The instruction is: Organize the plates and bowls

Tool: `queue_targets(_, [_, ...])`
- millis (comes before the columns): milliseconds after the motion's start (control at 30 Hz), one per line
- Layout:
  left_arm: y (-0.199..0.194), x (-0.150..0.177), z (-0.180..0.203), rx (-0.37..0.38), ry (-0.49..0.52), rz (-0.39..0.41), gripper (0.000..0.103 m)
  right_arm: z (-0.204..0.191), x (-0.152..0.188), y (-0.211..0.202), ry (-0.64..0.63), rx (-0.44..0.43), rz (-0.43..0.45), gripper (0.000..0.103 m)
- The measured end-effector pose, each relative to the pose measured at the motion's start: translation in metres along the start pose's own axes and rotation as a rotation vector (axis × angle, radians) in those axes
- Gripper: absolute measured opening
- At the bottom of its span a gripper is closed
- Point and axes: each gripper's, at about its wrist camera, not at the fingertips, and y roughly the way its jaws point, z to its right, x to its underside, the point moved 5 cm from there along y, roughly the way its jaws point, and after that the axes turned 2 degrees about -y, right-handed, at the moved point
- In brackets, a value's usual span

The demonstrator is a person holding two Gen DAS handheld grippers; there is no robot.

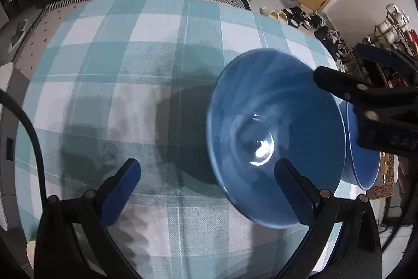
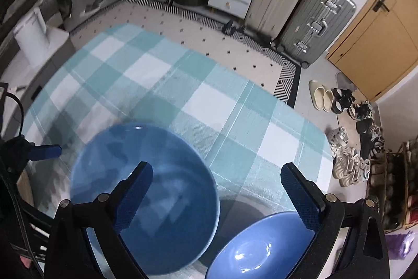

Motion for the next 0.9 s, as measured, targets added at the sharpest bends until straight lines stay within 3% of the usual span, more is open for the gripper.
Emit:
queue_targets(67, [0.002, 0.0, 0.002, -0.005, 0.008, 0.0, 0.102, -0.003, -0.001, 0.011, -0.019, -0.01, -0.029, 0.093])
queue_targets(167, [0.004, -0.002, 0.004, -0.007, 0.015, -0.003, 0.102, -0.01, 0.0, 0.026, -0.053, -0.014, -0.089, 0.07])
queue_targets(267, [0.007, -0.003, 0.004, 0.001, 0.004, -0.01, 0.1, -0.013, 0.002, 0.037, -0.073, 0.001, -0.133, 0.066])
queue_targets(367, [0.01, -0.002, 0.003, 0.032, -0.019, -0.025, 0.084, -0.013, 0.003, 0.044, -0.068, 0.007, -0.155, 0.056])
queue_targets(533, [0.014, -0.003, 0.001, 0.008, -0.022, -0.025, 0.08, -0.012, 0.009, 0.054, -0.048, -0.014, -0.186, 0.042])
queue_targets(600, [0.013, -0.003, 0.0, -0.007, -0.025, -0.015, 0.059, -0.013, 0.011, 0.056, -0.049, -0.015, -0.188, 0.034])
queue_targets(633, [0.014, -0.003, -0.001, 0.012, -0.033, -0.019, 0.058, -0.013, 0.012, 0.057, -0.047, -0.011, -0.188, 0.031])
queue_targets(667, [0.014, -0.002, -0.002, 0.037, -0.045, -0.022, 0.058, -0.013, 0.013, 0.058, -0.034, -0.018, -0.188, 0.021])
queue_targets(833, [0.016, 0.002, 0.004, 0.025, 0.016, -0.02, 0.031, -0.012, 0.016, 0.055, 0.012, -0.039, -0.164, 0.021])
queue_targets(867, [0.017, 0.004, 0.006, 0.034, 0.021, -0.029, 0.02, -0.012, 0.017, 0.055, 0.018, -0.04, -0.164, 0.021])
queue_targets(900, [0.017, 0.004, 0.007, 0.054, 0.015, -0.029, 0.015, -0.012, 0.016, 0.054, 0.021, -0.038, -0.163, 0.021])
